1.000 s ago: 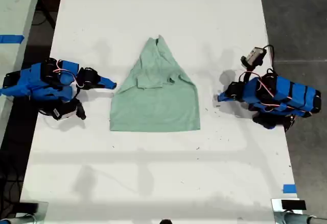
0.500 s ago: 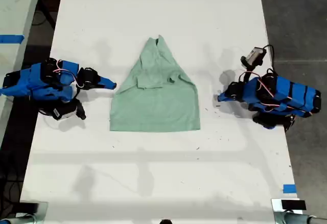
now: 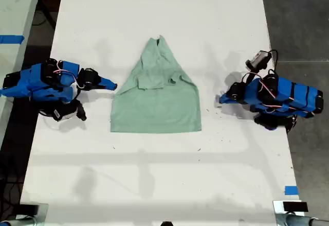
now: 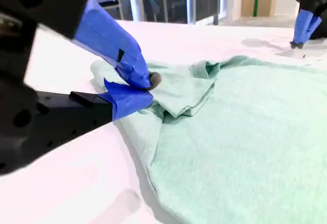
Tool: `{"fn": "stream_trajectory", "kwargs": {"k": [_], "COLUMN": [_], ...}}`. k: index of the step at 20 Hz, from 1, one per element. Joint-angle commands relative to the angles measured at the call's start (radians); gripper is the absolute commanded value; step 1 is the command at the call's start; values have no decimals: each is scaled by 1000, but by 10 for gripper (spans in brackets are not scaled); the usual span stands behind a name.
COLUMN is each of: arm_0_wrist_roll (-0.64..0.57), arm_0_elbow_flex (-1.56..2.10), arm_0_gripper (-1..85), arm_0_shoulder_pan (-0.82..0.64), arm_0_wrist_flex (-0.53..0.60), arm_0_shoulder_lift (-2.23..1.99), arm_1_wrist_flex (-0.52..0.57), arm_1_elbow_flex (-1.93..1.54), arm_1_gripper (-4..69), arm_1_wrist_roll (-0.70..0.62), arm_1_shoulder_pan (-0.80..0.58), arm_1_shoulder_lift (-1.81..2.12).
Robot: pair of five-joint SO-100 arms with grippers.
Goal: Fold t shirt
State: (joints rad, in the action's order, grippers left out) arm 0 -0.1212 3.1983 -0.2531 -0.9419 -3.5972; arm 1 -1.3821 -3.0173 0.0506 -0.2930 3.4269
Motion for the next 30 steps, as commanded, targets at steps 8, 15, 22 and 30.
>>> {"fn": "stream_trajectory", "kwargs": {"k": [8,15,22,30], "arm_0_wrist_roll": [-8,-9,-9,-8], "arm_0_elbow_flex": [14,12,12,12], "arm_0_gripper": [-1,-1,-1,-1], "arm_0_shoulder_pan": [-9,-6,-5,-6], "arm_0_wrist_flex": [-3,-3,-5,-6], "arm_0_shoulder_lift": [-9,-9,-9,-9], "arm_1_wrist_flex": [505,684,385,236], "arm_1_elbow_flex": [551,712,1100,1980], "arm_1_gripper": [173,164,4,4], "arm_1_wrist_roll": [-114,-190,-227,-403], "arm_1_shoulder_pan": [143,94,130,199], "arm_1_shoulder_lift": [-1065,-1445,-1600,-2091]}}
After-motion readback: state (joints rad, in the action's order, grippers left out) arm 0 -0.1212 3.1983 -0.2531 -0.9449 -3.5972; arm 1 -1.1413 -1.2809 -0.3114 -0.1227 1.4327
